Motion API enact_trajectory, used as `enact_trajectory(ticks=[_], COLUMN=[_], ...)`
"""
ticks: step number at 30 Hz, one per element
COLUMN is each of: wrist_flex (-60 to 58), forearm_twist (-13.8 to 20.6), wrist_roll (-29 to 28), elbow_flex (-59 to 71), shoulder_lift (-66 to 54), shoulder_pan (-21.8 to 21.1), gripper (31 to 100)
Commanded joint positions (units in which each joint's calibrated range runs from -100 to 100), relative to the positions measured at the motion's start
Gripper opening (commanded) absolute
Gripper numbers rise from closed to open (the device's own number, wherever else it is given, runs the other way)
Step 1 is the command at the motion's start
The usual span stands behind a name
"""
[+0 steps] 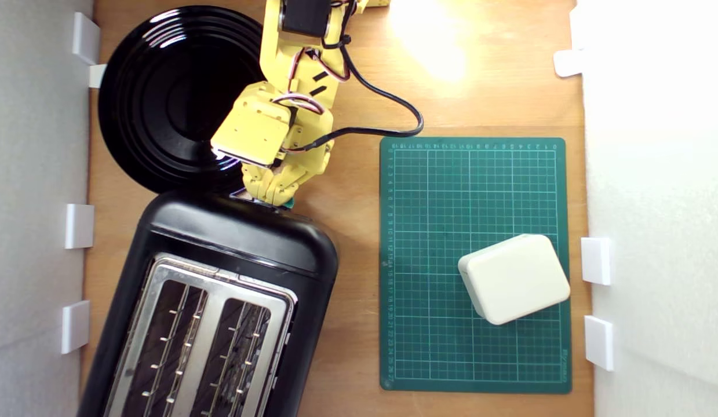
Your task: Start toaster
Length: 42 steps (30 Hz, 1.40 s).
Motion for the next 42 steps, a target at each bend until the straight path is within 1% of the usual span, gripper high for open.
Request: enact_trajectory(ticks=[1, 11, 16, 22, 29, 32, 34, 39, 42], wrist_flex=[0.92, 1.00, 1.00, 7.34, 11.71, 13.85, 14.71, 14.79, 14.96], forearm_twist=[-0.61, -0.70, -0.70, -0.89, -0.98, -1.08, -1.45, -1.45, -2.39], wrist_roll=[0.30, -0.02, -0.02, -0.07, 0.19, 0.19, 0.30, 0.04, -0.02], elbow_flex=[0.43, 0.25, -2.11, -12.74, -20.10, -19.10, -16.92, -7.11, -1.20], shoulder_lift=[-1.01, -6.09, -8.67, -13.34, -19.00, -22.33, -25.16, -34.90, -40.65], shoulder_pan=[0.19, 0.19, 0.19, 0.43, -0.04, -0.44, -1.79, -2.19, -2.03], gripper=[31.4, 31.4, 31.4, 31.4, 31.4, 31.4, 31.4, 31.4, 31.4])
